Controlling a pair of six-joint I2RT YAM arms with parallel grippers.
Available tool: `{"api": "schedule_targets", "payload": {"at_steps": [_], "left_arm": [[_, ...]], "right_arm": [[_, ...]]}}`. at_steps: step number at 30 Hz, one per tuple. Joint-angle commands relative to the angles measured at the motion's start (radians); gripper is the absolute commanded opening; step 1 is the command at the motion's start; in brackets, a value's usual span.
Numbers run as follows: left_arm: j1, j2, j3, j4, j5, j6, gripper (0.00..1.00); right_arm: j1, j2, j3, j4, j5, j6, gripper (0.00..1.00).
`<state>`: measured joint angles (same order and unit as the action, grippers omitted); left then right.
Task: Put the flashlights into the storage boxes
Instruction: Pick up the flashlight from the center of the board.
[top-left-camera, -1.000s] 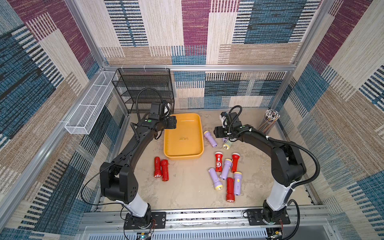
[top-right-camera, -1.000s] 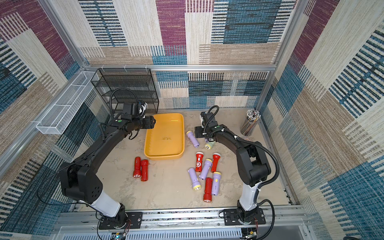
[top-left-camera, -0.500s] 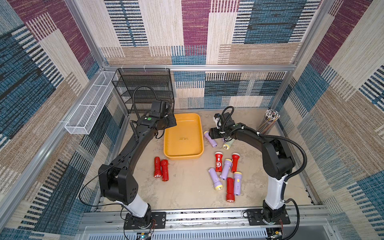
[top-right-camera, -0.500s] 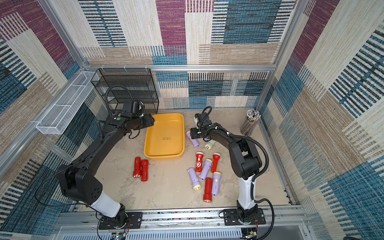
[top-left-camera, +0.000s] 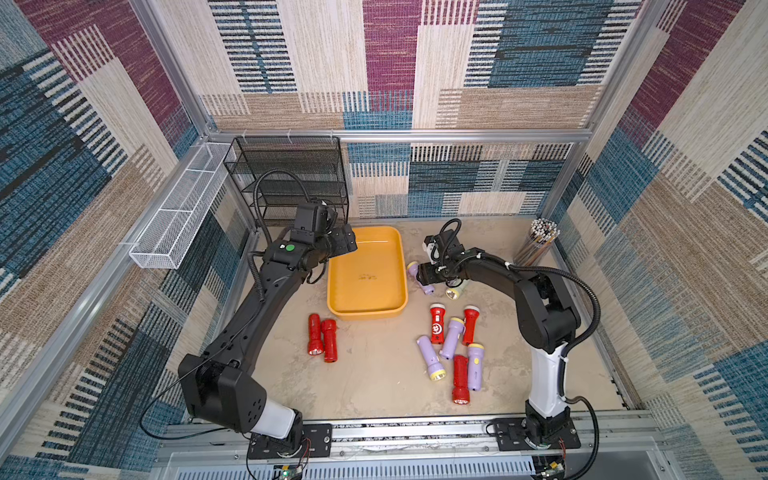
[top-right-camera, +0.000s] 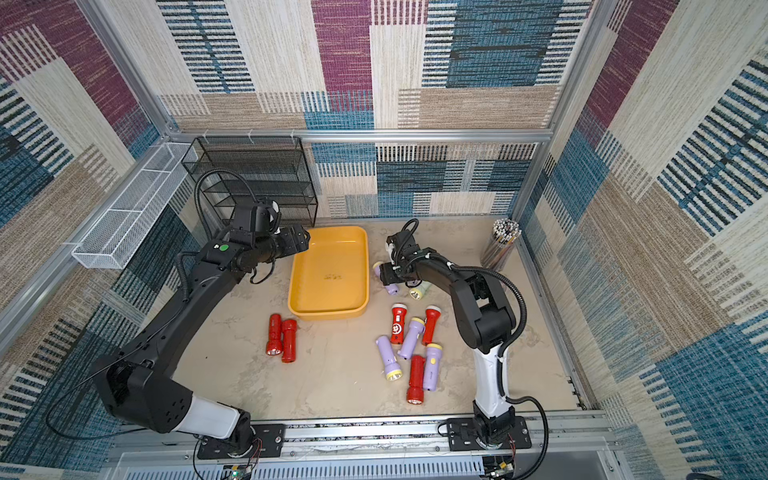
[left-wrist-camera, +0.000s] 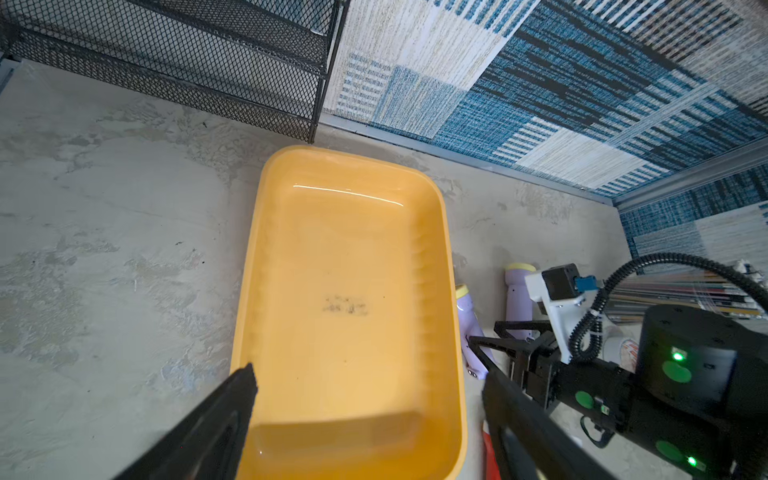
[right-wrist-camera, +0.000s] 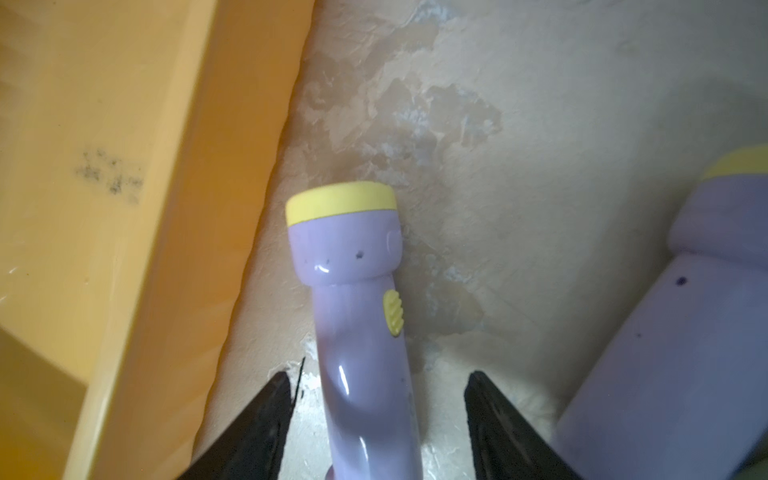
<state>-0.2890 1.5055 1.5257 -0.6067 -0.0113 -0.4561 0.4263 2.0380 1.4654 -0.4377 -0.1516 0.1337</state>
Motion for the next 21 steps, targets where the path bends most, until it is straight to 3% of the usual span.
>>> {"api": "schedule_targets", "payload": {"at_steps": [1, 6, 13, 21], "left_arm": [[0.001, 0.033, 0.042, -0.070, 0.029, 0.052, 0.82], [0.001, 0.041, 0.047, -0.086, 0.034, 0.048, 0.79], [0.002, 0.053, 0.067, -0.128, 0.017, 0.065, 0.79], [0.001, 0.080, 0.098, -0.180, -0.015, 0.083, 0.77]], "right_arm": [[0.005, 0.016, 0.009, -0.004, -0.019, 0.003, 0.65], [0.006, 0.040, 0.022, -0.012, -0.019, 0.010, 0.54], [0.007, 0.073, 0.044, -0.022, -0.004, 0.031, 0.49], [0.008, 0.066, 0.048, -0.050, 0.034, 0.068, 0.37]]}}
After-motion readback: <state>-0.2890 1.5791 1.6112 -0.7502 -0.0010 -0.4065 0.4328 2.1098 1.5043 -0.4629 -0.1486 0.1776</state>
